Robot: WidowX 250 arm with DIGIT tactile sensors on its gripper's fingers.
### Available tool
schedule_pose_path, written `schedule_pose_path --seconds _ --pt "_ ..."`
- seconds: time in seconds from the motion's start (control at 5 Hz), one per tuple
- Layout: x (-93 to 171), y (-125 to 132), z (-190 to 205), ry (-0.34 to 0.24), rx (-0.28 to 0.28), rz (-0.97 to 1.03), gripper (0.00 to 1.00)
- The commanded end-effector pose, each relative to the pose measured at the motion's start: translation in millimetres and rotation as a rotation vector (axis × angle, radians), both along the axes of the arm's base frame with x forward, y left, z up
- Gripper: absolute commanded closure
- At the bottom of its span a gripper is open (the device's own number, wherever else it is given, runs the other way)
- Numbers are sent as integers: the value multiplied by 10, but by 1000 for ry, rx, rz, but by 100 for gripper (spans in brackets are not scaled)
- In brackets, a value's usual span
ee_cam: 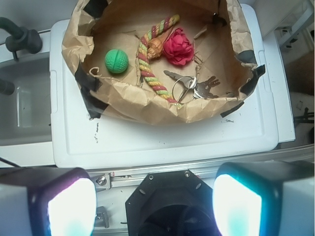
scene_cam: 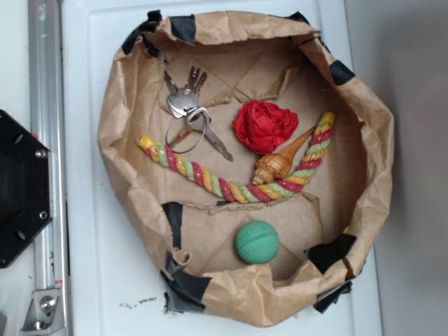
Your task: Grab the multicolored rope.
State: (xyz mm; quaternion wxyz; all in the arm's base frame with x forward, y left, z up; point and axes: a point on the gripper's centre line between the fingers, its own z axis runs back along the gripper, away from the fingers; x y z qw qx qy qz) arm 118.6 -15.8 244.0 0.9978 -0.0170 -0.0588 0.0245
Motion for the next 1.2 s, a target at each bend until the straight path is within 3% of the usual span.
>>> schedule_pose_path --seconds 0.0,0.4,0.6,0.8,1.0 --pt "0 0 0 0 0 0 0" --pt "998 54 -444 23 157 -56 0" --pt "1496 48 -806 34 173 -87 0" --pt "1631 11 -1263 88 175 -155 0" --pt "1543 71 -1625 137 177 -224 0"
